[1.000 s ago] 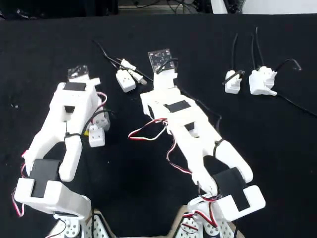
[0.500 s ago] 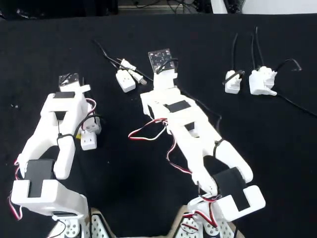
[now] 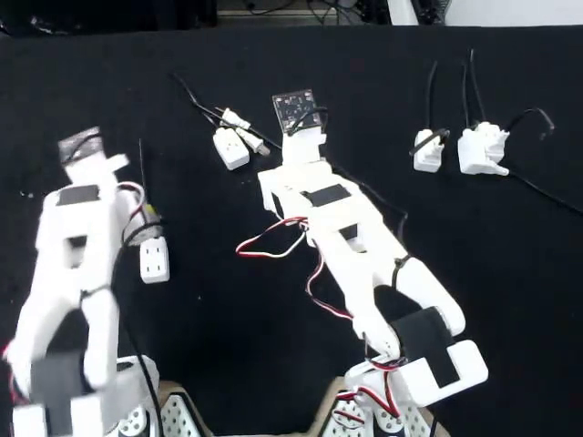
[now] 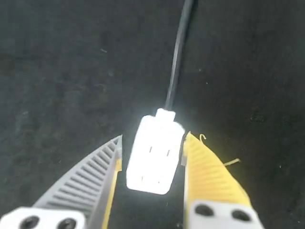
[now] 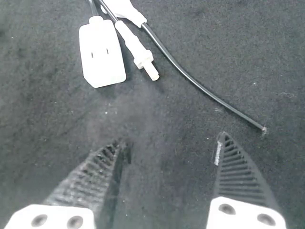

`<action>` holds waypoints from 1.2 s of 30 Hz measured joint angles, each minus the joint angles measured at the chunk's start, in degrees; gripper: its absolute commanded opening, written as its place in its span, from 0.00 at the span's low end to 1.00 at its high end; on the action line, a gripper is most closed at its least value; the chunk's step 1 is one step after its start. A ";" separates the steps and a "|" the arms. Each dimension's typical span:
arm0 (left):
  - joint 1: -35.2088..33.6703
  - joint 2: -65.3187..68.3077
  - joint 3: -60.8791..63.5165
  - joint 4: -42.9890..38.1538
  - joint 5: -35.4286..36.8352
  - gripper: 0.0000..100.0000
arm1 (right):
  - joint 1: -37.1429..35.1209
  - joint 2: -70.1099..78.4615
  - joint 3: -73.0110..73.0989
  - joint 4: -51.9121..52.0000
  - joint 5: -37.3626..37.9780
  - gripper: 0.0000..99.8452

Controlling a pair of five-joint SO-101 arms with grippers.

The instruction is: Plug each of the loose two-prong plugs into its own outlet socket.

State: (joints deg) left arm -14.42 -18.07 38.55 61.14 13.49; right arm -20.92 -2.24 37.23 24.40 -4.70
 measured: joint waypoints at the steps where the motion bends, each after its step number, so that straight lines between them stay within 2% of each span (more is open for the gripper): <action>1: -0.70 -2.64 1.23 0.00 0.00 0.21 | 0.00 0.00 0.00 0.00 0.00 0.27; 5: -1.67 -12.31 6.86 0.00 -0.26 0.21 | 0.00 0.00 0.00 0.00 0.00 0.27; 11: -9.14 -16.79 10.81 -3.96 -12.04 0.21 | 0.00 0.00 0.00 0.00 0.00 0.27; 15: -13.01 -11.69 10.55 -4.57 -16.09 0.21 | 0.00 0.00 0.00 0.00 0.00 0.27; 21: -13.01 5.98 -0.53 3.60 -18.02 0.21 | 0.00 0.00 0.00 0.00 0.00 0.27; 25: -10.37 13.98 -4.04 5.01 -18.29 0.21 | 0.00 0.00 0.00 0.00 0.00 0.27; 36: 3.60 14.95 -4.40 3.34 -18.02 0.21 | 0.00 0.00 0.00 0.00 0.00 0.27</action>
State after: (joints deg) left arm -10.81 -3.12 34.15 64.48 -4.53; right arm -20.92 -2.24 37.23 24.40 -4.70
